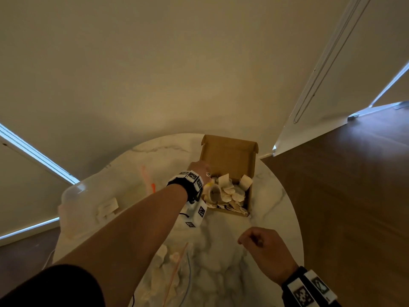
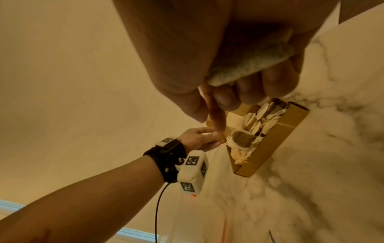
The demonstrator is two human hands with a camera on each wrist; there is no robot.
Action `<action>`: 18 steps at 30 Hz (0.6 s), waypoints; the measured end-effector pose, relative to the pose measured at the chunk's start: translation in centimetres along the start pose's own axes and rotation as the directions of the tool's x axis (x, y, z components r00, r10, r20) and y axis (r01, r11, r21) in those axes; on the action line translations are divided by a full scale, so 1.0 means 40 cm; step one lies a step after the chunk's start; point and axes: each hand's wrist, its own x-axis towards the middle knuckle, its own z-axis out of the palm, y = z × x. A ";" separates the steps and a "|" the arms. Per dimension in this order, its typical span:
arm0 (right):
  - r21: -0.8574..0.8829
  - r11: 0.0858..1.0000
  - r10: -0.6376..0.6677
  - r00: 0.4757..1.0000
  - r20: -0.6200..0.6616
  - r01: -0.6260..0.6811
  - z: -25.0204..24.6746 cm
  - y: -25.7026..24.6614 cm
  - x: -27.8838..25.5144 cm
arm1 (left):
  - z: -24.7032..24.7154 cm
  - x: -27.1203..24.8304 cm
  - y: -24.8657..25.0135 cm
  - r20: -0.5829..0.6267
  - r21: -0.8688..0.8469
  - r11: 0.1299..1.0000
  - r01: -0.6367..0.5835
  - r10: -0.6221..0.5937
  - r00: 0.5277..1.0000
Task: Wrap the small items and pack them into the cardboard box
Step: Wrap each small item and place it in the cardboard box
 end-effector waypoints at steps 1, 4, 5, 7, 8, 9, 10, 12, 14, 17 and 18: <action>0.006 1.000 0.012 1.000 -0.007 -0.012 -0.002 0.002 0.000 | 0.004 -0.002 -0.008 -0.045 -0.026 1.000 0.007 -0.008 0.999; 0.155 0.981 0.109 0.993 0.052 -0.116 0.001 -0.007 0.004 | 0.000 -0.057 -0.025 -0.194 -0.249 0.969 -0.011 -0.039 0.980; 0.198 0.969 0.132 0.986 0.102 -0.150 0.005 -0.019 0.009 | -0.004 -0.093 -0.026 -0.235 -0.307 0.950 -0.050 -0.024 0.972; 0.144 0.983 0.089 0.980 0.180 -0.115 0.017 -0.046 0.028 | -0.005 -0.189 -0.021 -0.246 -0.405 0.905 -0.133 0.033 0.969; 0.069 0.996 0.035 0.977 0.211 -0.051 0.028 -0.061 0.041 | -0.002 -0.244 -0.020 -0.221 -0.460 0.873 -0.162 0.064 0.973; 0.000 1.000 -0.028 0.971 0.237 0.028 0.040 -0.079 0.051 | 0.005 -0.296 -0.020 -0.187 -0.513 0.840 -0.177 0.092 0.978; -0.039 0.995 -0.078 0.966 0.246 0.091 0.052 -0.093 0.060 | 0.014 -0.346 -0.020 -0.149 -0.553 0.815 -0.175 0.110 0.983; -0.033 0.984 -0.164 0.962 0.218 0.175 0.077 -0.110 0.077 | 0.033 -0.426 -0.026 -0.121 -0.573 0.802 -0.171 0.123 0.985; -0.032 0.972 -0.222 0.958 0.180 0.232 0.099 -0.124 0.083 | 0.051 -0.478 -0.039 -0.172 -0.550 0.815 -0.181 0.102 0.980; -0.006 0.960 -0.275 0.949 0.155 0.279 0.125 -0.145 0.084 | 0.070 -0.517 -0.065 -0.252 -0.575 0.803 -0.158 0.010 0.968; 0.002 0.957 -0.286 0.946 0.152 0.289 0.132 -0.156 0.081 | 0.072 -0.524 -0.072 -0.271 -0.590 0.791 -0.158 -0.010 0.963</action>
